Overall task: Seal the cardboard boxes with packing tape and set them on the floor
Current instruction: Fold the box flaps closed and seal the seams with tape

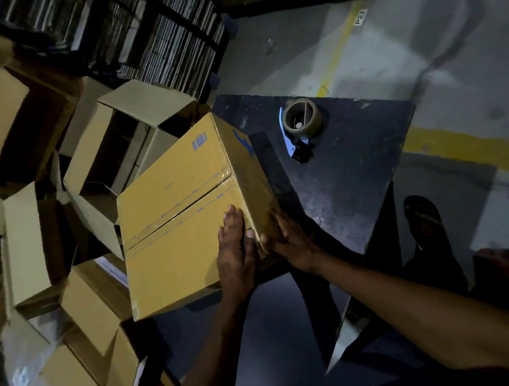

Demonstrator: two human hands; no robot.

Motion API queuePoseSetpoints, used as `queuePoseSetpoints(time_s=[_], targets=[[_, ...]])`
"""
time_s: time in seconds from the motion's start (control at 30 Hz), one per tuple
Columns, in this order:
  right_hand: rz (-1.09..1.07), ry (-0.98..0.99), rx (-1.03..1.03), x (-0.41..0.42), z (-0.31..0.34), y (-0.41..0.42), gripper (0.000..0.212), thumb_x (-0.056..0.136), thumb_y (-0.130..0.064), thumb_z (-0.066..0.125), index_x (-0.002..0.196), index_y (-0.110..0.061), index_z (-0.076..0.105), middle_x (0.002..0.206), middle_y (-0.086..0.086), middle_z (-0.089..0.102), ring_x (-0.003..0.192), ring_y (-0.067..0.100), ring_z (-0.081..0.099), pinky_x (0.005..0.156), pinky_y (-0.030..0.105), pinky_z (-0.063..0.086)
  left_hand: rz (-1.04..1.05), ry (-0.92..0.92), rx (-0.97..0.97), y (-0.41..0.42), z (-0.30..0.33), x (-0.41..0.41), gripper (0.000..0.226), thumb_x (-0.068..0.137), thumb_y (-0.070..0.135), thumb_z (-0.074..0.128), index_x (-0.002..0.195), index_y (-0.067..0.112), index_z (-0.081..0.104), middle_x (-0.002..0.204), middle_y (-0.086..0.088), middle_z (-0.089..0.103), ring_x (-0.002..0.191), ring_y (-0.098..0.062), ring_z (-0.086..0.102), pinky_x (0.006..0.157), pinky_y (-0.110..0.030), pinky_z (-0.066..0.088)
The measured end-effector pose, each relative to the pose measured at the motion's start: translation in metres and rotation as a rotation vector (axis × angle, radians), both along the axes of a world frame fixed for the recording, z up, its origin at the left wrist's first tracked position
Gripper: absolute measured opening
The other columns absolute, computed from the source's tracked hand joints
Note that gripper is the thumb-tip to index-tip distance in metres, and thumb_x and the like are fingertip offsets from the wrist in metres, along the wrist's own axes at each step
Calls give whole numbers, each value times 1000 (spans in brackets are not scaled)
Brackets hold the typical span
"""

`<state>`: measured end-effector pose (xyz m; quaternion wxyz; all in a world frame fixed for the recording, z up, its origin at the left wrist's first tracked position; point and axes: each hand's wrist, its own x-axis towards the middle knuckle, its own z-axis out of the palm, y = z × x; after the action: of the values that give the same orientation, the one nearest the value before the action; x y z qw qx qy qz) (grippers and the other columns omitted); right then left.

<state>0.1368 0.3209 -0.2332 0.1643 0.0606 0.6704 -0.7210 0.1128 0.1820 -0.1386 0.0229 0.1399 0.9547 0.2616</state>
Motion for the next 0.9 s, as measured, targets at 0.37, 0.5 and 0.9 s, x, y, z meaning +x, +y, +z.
queuePoseSetpoints(time_s=[0.37, 0.5, 0.9], targets=[[15, -63, -181, -4, 8, 9, 110, 72, -85, 56, 162, -37, 13, 169, -8, 12, 154, 12, 13, 126, 44, 18, -5, 46, -20, 3, -3, 3, 53, 108, 23, 43, 159, 10, 37, 169, -2, 26, 158, -16, 20, 130, -38, 12], [-43, -85, -305, 4, -7, 6, 104, 71, -74, 77, 156, -48, 26, 165, -13, 24, 149, 8, 29, 121, 42, 33, -4, 34, -5, 3, -2, 2, 54, 108, 25, 44, 159, 10, 37, 169, -2, 26, 158, -15, 20, 130, -37, 11], [-144, -215, -569, -8, -27, 15, 64, 94, -18, 70, 150, -38, 45, 149, -8, 51, 140, 16, 47, 115, 46, 43, 2, 32, 7, 1, -1, 5, 53, 108, 25, 46, 159, 11, 37, 169, 1, 27, 158, -13, 20, 129, -31, 11]])
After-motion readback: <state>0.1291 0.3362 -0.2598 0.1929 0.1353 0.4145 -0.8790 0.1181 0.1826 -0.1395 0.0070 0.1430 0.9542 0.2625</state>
